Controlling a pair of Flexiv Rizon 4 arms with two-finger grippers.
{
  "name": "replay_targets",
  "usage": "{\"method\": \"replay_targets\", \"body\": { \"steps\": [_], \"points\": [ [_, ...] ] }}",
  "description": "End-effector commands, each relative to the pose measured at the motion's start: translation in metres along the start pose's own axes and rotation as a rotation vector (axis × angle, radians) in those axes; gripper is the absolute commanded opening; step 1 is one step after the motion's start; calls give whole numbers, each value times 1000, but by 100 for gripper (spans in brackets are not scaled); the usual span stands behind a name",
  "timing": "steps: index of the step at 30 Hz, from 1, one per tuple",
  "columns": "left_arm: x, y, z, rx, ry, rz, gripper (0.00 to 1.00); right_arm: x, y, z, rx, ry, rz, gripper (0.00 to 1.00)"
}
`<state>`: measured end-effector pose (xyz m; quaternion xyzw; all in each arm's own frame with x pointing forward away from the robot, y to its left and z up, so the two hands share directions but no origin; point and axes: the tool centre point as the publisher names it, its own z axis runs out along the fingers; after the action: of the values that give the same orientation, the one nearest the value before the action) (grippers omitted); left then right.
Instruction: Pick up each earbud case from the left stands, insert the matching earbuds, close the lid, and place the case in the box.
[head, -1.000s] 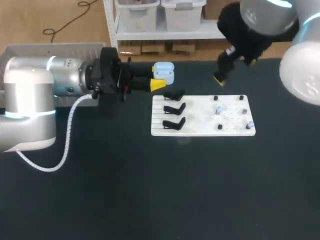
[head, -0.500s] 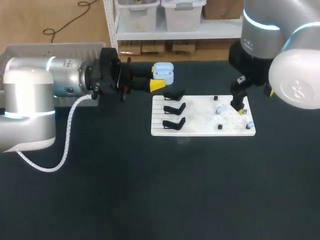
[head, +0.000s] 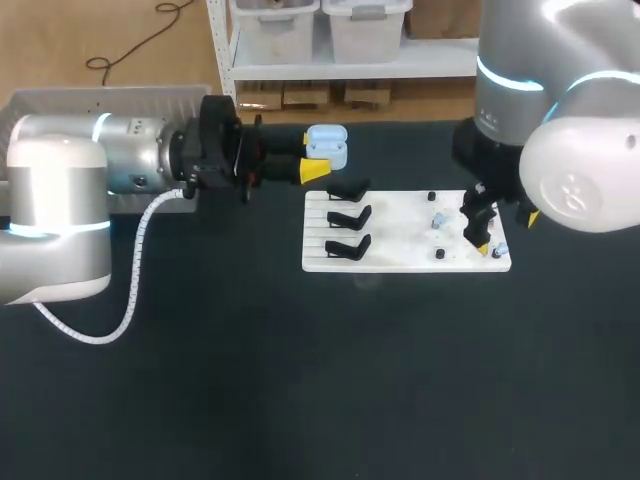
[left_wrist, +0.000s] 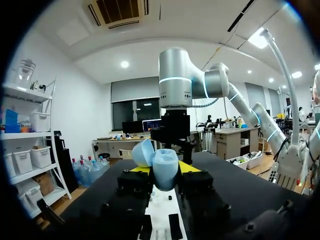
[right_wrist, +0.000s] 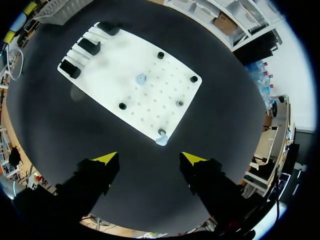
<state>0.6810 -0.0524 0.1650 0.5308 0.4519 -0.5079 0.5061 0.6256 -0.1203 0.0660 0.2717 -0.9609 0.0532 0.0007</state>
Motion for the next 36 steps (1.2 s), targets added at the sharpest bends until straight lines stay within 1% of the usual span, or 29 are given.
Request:
{"method": "replay_targets", "body": {
  "steps": [1,3,5,6,7,9,12,14,24,29,36],
  "points": [
    [1,0,0,-1,-2,3,0,4,-1,12,7,-26,-1,77],
    [1,0,0,-1,-2,3,0,4,-2,16,12,-34,-1,74],
    [1,0,0,-1,-2,3,0,5,-4,21,33,-53,3,68],
    [1,0,0,-1,-2,3,0,6,-5,24,41,-58,3,68],
    [1,0,0,-1,-2,3,0,6,-5,26,51,-68,4,71],
    [1,0,0,-1,-2,3,0,6,-5,29,61,-80,6,71],
    [1,0,0,-1,-2,3,0,7,-4,33,80,-96,10,64],
    [1,0,0,-1,-2,3,0,7,-5,37,96,-105,20,50],
    [1,0,0,-1,-2,3,0,4,-10,43,147,-147,41,45],
    [1,0,0,-1,-2,3,0,1,-13,42,166,-185,53,39],
    [1,0,0,-1,-2,3,0,-3,-16,44,185,-208,63,39]
  ]
}}
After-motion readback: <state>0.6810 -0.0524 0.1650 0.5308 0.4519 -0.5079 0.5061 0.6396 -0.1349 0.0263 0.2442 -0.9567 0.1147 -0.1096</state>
